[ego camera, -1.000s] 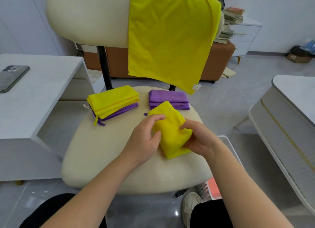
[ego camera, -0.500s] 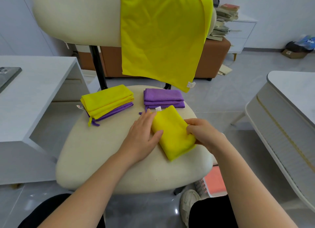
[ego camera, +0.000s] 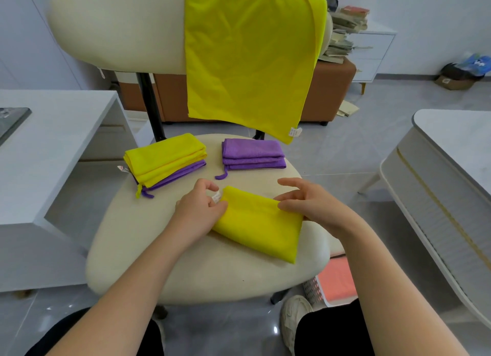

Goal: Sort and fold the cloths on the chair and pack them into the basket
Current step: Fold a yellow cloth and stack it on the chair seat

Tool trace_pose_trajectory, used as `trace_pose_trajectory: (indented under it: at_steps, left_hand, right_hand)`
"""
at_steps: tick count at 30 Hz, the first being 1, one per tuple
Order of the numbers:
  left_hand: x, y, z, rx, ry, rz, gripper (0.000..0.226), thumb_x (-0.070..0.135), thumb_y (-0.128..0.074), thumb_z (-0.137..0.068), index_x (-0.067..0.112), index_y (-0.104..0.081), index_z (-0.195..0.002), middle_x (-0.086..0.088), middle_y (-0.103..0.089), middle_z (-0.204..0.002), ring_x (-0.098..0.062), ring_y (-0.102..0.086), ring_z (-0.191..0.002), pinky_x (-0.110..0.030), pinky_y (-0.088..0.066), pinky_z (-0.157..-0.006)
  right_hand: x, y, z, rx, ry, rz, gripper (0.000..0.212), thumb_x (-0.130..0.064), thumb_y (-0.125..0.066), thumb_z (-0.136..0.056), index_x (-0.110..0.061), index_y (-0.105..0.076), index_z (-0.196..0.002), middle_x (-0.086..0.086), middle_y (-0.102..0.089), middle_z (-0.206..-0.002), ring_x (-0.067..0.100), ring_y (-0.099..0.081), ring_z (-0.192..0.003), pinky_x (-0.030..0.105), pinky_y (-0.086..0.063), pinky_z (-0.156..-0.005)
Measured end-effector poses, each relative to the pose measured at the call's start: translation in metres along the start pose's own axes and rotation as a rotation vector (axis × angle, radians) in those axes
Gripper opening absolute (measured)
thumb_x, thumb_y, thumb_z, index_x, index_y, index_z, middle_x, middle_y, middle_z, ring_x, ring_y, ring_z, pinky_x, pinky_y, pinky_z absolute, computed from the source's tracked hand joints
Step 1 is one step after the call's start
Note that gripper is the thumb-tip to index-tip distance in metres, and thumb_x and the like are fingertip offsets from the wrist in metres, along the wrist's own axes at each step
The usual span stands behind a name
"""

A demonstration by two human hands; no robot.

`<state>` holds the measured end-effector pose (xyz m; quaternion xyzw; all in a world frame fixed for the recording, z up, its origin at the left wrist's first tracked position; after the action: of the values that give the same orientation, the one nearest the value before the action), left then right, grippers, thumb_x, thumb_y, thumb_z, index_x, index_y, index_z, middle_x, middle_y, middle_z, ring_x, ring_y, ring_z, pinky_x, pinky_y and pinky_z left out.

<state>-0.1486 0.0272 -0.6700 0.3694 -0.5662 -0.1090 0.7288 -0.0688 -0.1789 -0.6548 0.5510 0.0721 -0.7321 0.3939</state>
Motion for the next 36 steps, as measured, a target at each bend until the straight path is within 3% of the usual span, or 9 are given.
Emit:
trace_pose_trajectory:
  at_steps: [5, 14, 18, 24, 26, 29, 33, 34, 36]
  left_hand:
    - [-0.002, 0.013, 0.018, -0.013, 0.037, 0.021, 0.026, 0.027, -0.063, -0.086, 0.024, -0.049, -0.108, -0.01, -0.067, -0.076, -0.023, -0.055, -0.066, -0.033, -0.042, -0.06]
    - [0.009, 0.009, 0.018, 0.057, 0.052, 0.06, 0.035, 0.035, -0.057, -0.09, 0.023, -0.043, -0.119, 0.005, -0.057, -0.075, -0.015, -0.053, -0.074, -0.03, -0.039, -0.064]
    - [0.004, 0.003, 0.012, 0.089, 0.072, -0.1, 0.029, 0.03, -0.055, -0.091, 0.023, -0.041, -0.115, -0.002, -0.06, -0.08, -0.024, -0.058, -0.078, -0.035, -0.043, -0.062]
    - [0.019, 0.003, 0.013, 0.205, 0.005, -0.455, 0.02, 0.027, -0.043, -0.097, 0.02, -0.038, -0.115, -0.006, -0.064, -0.101, -0.031, -0.06, -0.088, -0.032, -0.036, -0.06]
    - [0.027, 0.005, 0.014, 0.274, -0.081, -0.526, 0.02, 0.02, -0.049, -0.095, 0.018, -0.044, -0.114, -0.005, -0.061, -0.1, -0.03, -0.061, -0.084, -0.034, -0.037, -0.058]
    - [0.053, -0.002, 0.02, 0.354, -0.525, -0.582, 0.014, 0.006, -0.056, -0.08, 0.015, -0.06, -0.09, -0.007, -0.058, -0.088, -0.029, -0.058, -0.077, -0.036, -0.039, -0.061]
    - [0.062, -0.028, 0.035, 0.103, -0.86, -0.504, 0.03, 0.018, -0.041, -0.082, 0.014, -0.07, -0.088, -0.005, -0.069, -0.09, -0.025, -0.065, -0.084, -0.031, -0.044, -0.077]
    - [0.059, -0.037, 0.036, -0.006, -0.839, -0.514, 0.038, 0.027, -0.037, -0.086, 0.015, -0.069, -0.102, -0.006, -0.069, -0.106, -0.024, -0.065, -0.099, -0.029, -0.046, -0.089]
    - [0.048, -0.05, 0.036, -0.204, -0.733, -0.571, 0.067, 0.058, -0.019, -0.09, 0.019, -0.047, -0.138, -0.004, -0.043, -0.146, -0.019, -0.039, -0.136, -0.033, -0.019, -0.113]
  right_hand:
    - [0.002, -0.007, 0.0, -0.097, -0.018, 0.0, 0.046, -0.009, -0.063, -0.089, -0.03, -0.048, -0.127, 0.0, -0.067, -0.112, 0.019, -0.061, -0.106, 0.033, -0.051, -0.093]
    - [0.003, -0.003, -0.003, 0.063, 0.043, -0.075, 0.038, 0.005, -0.045, -0.095, -0.024, -0.056, -0.117, -0.002, -0.068, -0.105, 0.016, -0.063, -0.093, 0.025, -0.051, -0.078]
    - [0.007, -0.003, -0.005, 0.135, 0.056, 0.082, 0.033, -0.001, -0.048, -0.095, -0.028, -0.057, -0.113, -0.004, -0.068, -0.104, 0.019, -0.061, -0.098, 0.034, -0.05, -0.089]
    - [0.001, -0.004, -0.004, 0.354, 0.141, 0.403, 0.026, -0.011, -0.049, -0.096, -0.021, -0.059, -0.118, -0.006, -0.061, -0.105, 0.011, -0.055, -0.088, 0.021, -0.038, -0.079]
    - [-0.002, -0.008, -0.002, 0.378, 0.166, 0.543, 0.031, -0.01, -0.047, -0.096, -0.022, -0.056, -0.123, -0.004, -0.058, -0.115, 0.011, -0.052, -0.091, 0.022, -0.038, -0.08]
    - [-0.009, -0.016, 0.0, 0.387, 0.201, 0.829, 0.038, -0.008, -0.043, -0.093, -0.026, -0.054, -0.125, -0.004, -0.05, -0.132, 0.018, -0.05, -0.111, 0.028, -0.041, -0.081]
    - [-0.006, -0.019, -0.004, 0.4, 0.211, 0.869, 0.045, -0.001, -0.04, -0.089, -0.024, -0.055, -0.124, -0.002, -0.049, -0.135, 0.022, -0.046, -0.118, 0.033, -0.042, -0.091]
    - [-0.004, -0.02, -0.005, 0.404, 0.212, 0.856, 0.045, 0.0, -0.04, -0.089, -0.023, -0.056, -0.124, -0.002, -0.05, -0.134, 0.022, -0.046, -0.118, 0.034, -0.042, -0.092]
    - [0.0, -0.018, -0.008, 0.44, 0.224, 0.822, 0.045, 0.002, -0.041, -0.087, -0.02, -0.058, -0.122, 0.0, -0.052, -0.132, 0.023, -0.048, -0.118, 0.035, -0.041, -0.092]
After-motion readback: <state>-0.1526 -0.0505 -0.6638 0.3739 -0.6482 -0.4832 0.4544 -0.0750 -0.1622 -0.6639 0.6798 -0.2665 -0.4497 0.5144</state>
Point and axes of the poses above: each hand's wrist, its own z-axis away from the middle knuckle, its own y-axis out of the back of the hand, x = y × z, the point moved 7 cm from there along -z, towards the middle knuckle
